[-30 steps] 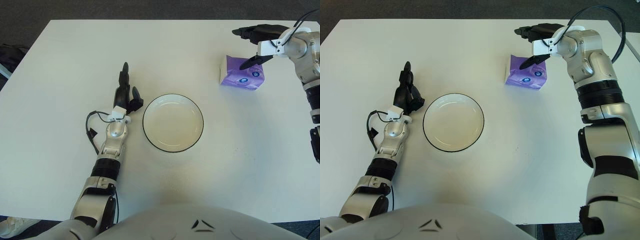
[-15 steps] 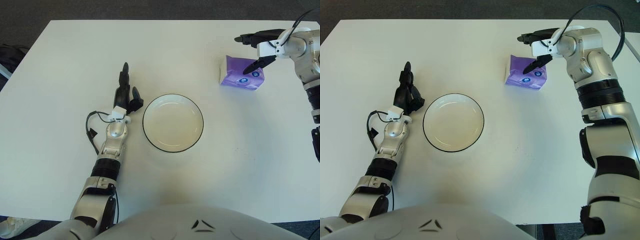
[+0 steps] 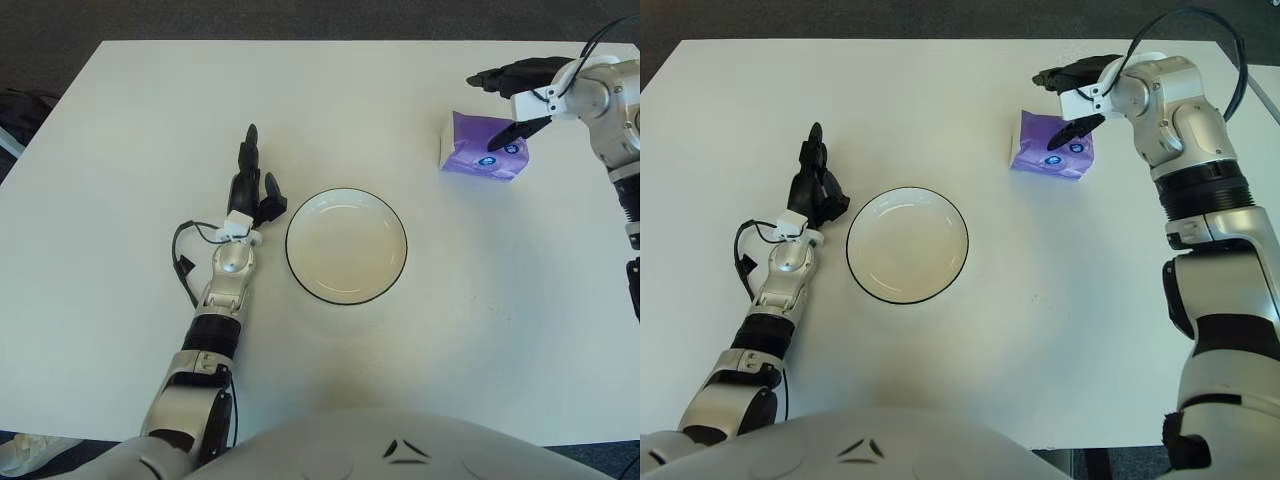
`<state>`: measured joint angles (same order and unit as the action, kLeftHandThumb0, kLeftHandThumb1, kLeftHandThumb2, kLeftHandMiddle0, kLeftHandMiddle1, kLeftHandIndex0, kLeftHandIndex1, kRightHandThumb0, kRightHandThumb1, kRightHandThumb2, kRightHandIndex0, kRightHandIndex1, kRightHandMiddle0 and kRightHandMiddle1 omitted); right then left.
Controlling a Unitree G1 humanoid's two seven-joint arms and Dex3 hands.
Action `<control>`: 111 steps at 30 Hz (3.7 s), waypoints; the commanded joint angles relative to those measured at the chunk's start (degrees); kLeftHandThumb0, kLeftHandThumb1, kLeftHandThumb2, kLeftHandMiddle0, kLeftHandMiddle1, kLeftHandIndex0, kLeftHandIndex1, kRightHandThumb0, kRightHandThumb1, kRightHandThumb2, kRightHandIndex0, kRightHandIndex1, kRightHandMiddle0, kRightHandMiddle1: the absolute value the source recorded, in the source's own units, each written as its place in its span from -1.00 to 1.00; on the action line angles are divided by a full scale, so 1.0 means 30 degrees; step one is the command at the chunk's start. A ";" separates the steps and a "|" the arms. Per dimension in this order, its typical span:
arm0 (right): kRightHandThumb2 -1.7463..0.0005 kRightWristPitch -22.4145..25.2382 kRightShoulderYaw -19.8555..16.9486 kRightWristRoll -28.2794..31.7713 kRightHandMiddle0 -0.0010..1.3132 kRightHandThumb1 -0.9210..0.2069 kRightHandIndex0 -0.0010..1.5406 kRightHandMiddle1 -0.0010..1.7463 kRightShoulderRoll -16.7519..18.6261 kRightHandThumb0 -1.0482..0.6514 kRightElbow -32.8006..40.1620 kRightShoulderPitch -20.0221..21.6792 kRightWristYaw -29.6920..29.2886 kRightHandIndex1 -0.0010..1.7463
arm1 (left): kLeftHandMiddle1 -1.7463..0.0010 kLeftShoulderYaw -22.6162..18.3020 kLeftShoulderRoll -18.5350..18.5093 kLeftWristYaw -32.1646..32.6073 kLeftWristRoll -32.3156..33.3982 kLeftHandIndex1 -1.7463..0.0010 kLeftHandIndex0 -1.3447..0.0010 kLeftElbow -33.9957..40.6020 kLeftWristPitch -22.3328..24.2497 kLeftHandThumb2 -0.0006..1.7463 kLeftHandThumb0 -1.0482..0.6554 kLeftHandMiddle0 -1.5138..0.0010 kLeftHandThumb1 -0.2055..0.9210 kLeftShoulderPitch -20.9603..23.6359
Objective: Put the tissue paper into the plate.
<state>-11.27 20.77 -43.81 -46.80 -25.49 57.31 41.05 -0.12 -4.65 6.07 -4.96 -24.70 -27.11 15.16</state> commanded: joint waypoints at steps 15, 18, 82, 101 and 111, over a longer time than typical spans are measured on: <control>0.60 -0.1637 0.0144 -0.0278 -1.00 -1.00 -1.00 -1.00 -0.0589 -1.00 0.0180 -0.1042 -0.1504 -1.00 | 1.00 0.0000 -0.0181 0.0035 -0.0347 0.93 1.00 -0.2456 -0.0294 0.22 -0.66 1.00 1.00 -0.1621; 0.59 -0.1660 0.0168 -0.0292 -1.00 -1.00 -1.00 -1.00 -0.0565 -1.00 0.0181 -0.1217 -0.1587 -1.00 | 1.00 -0.0001 -0.0233 -0.0070 -0.0288 0.93 1.00 -0.2484 -0.0255 0.23 -0.67 1.00 1.00 -0.1603; 0.53 -0.0654 0.3956 -0.2091 -1.00 -1.00 -1.00 -1.00 0.2048 -1.00 -0.6604 -0.0942 -0.5051 -1.00 | 1.00 -0.0036 -0.0805 -0.0287 -0.0254 0.88 1.00 -0.2852 -0.0906 0.26 -0.71 0.98 1.00 -0.1735; 0.75 0.0624 0.2889 -0.2039 -0.98 -0.97 -0.72 -0.51 0.2899 -0.79 -0.6304 -0.3168 -1.1831 -0.94 | 0.99 -0.0071 -0.0811 -0.0240 -0.0251 0.88 1.00 -0.2679 -0.0740 0.27 -0.71 0.95 1.00 -0.1850; 0.02 -0.0449 0.2343 -0.0941 -0.81 0.04 -0.59 0.87 0.4963 -0.28 -0.9962 -0.4018 -1.9030 0.67 | 0.98 -0.0082 -0.0837 -0.0222 -0.0267 0.87 1.00 -0.2682 -0.0752 0.27 -0.69 0.92 1.00 -0.1867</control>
<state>-10.27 27.60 -47.67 -33.75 -51.45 48.47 -13.17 -0.45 -7.02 5.61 -4.73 -27.84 -29.41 16.74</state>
